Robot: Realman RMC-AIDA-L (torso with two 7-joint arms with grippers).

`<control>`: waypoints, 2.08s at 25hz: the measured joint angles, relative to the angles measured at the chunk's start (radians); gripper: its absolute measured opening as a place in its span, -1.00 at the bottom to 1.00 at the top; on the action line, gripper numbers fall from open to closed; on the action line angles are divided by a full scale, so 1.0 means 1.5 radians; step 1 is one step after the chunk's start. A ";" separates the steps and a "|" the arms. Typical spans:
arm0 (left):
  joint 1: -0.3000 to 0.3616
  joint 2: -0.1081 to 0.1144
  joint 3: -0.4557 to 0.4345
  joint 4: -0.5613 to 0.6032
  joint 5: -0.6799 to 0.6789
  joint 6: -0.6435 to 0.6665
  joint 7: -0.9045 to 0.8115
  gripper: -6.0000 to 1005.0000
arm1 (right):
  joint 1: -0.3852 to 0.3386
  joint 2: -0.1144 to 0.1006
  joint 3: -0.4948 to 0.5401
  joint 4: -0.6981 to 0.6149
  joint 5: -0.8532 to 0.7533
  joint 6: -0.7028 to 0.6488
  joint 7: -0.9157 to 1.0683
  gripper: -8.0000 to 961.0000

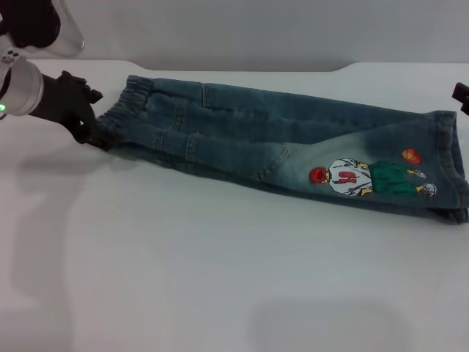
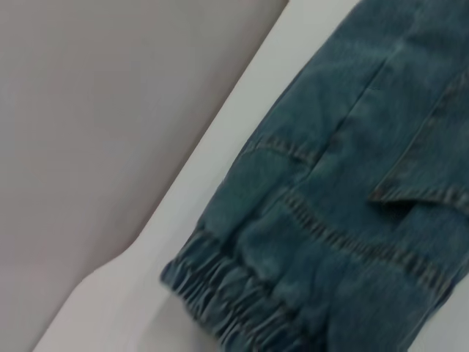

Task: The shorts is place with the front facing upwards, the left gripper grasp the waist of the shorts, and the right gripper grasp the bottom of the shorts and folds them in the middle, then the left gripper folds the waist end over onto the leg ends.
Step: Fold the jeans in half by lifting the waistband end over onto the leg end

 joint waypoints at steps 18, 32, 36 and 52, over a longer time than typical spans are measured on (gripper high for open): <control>0.016 -0.020 0.072 -0.034 0.052 -0.118 0.026 0.68 | 0.001 0.002 -0.001 0.051 0.053 -0.018 0.006 -0.20; 0.012 -0.020 0.121 -0.067 0.056 -0.184 0.037 0.68 | 0.001 0.001 -0.001 0.072 0.071 -0.018 0.005 -0.20; 0.010 -0.020 0.127 -0.076 0.057 -0.198 0.037 0.67 | 0.003 0.001 -0.001 0.077 0.071 -0.018 0.005 -0.20; 0.020 -0.020 0.133 -0.084 0.057 -0.220 0.036 0.65 | 0.008 0.000 -0.001 0.079 0.072 -0.013 0.006 -0.20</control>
